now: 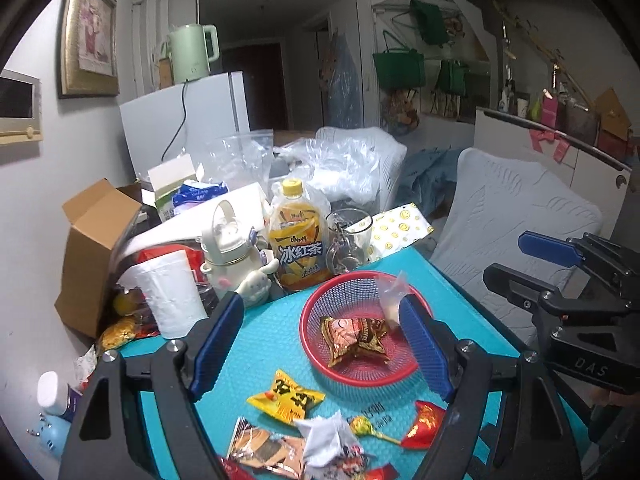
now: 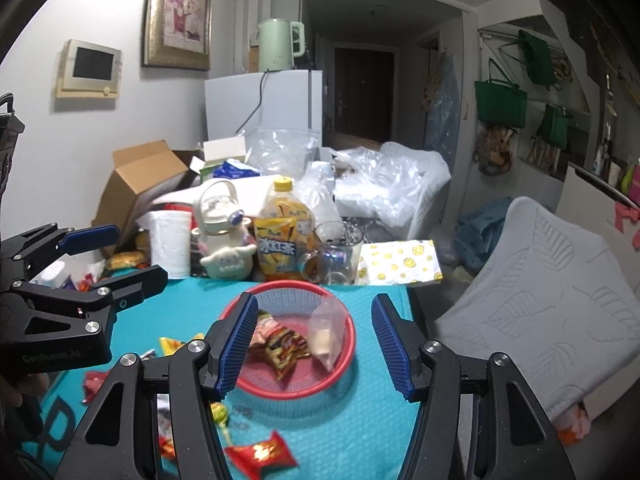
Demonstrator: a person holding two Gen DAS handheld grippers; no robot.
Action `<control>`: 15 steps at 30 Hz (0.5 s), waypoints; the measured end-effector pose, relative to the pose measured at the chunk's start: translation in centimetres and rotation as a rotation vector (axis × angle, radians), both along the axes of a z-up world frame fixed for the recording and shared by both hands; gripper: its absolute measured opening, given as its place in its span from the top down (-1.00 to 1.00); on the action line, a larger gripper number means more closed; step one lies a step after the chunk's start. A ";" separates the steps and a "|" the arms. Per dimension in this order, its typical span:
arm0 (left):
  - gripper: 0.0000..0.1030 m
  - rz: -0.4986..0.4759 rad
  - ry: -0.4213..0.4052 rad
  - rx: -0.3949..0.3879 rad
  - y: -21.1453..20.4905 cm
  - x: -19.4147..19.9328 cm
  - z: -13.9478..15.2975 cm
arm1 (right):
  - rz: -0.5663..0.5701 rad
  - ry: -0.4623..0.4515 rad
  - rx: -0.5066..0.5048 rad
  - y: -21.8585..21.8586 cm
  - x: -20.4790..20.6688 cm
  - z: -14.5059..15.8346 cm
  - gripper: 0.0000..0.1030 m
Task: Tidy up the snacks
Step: 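Move both tools back toward the remaining snacks on the table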
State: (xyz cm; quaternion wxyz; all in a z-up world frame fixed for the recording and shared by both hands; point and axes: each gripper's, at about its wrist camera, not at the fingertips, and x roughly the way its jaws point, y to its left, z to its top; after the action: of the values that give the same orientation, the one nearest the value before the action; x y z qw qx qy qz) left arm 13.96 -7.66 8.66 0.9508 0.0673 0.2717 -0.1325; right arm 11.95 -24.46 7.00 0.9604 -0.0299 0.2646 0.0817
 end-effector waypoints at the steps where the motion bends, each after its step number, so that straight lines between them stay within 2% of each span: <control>1: -0.54 -0.001 -0.005 -0.004 0.2 -0.7 0.2 | 0.001 -0.005 -0.001 0.1 -0.6 0.2 -0.15; 8: -0.54 -0.008 -0.028 -0.012 1.2 -5.4 0.9 | 0.026 -0.030 0.002 1.3 -4.6 1.2 -0.15; 15: -0.54 -0.022 -0.023 -0.029 2.0 -9.1 0.1 | 0.030 -0.037 -0.010 2.5 -7.9 0.6 -0.15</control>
State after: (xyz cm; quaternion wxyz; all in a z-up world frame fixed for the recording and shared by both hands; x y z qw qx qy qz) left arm 4.88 -5.63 8.79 0.9533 0.0579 0.2579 -0.1461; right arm 4.03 -21.91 7.61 0.9636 -0.0400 0.2469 0.0942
